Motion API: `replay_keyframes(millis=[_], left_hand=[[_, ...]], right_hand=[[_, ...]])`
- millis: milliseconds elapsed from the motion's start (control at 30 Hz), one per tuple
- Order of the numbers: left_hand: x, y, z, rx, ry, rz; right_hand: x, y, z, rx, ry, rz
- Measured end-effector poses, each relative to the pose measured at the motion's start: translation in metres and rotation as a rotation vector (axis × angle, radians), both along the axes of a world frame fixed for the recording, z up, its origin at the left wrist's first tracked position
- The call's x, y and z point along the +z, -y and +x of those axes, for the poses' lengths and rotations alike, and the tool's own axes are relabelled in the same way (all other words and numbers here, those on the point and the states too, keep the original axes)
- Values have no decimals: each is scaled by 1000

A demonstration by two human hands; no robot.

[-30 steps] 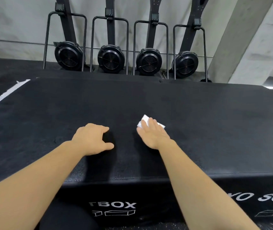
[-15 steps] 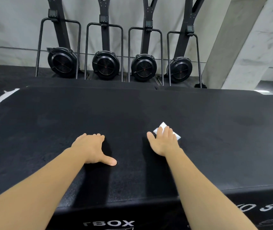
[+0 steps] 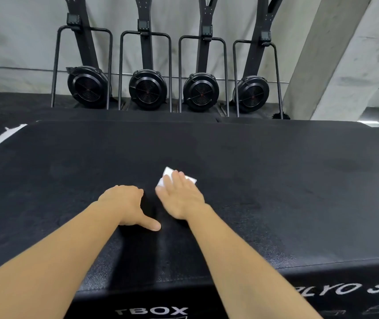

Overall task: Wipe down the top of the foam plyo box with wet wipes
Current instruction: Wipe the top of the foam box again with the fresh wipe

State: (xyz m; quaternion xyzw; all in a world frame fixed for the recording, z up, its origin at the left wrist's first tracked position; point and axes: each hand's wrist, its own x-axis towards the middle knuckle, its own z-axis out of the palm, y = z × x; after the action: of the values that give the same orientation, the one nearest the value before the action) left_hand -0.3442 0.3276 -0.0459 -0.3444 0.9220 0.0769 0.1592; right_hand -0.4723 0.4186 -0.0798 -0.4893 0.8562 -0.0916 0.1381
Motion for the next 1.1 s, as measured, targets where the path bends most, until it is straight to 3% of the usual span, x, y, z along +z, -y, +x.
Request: replay_keyframes(millis=[367, 600, 733, 867, 967, 1100], left_hand=[[-2, 1, 2, 11, -9, 40], [-2, 4, 1, 32, -7, 71], [-4, 3, 1, 27, -24, 55], [-6, 3, 4, 16, -110, 83], [-8, 2, 8, 15, -129, 121], [-5, 1, 6, 1, -51, 62]], right_hand=[[3, -74, -119, -394, -124, 102], [0, -30, -76, -535, -126, 89], [0, 11, -20, -406, -112, 113], [3, 46, 25, -110, -24, 47], [12, 49, 20, 44, 126, 44], [14, 35, -15, 53, 96, 24]])
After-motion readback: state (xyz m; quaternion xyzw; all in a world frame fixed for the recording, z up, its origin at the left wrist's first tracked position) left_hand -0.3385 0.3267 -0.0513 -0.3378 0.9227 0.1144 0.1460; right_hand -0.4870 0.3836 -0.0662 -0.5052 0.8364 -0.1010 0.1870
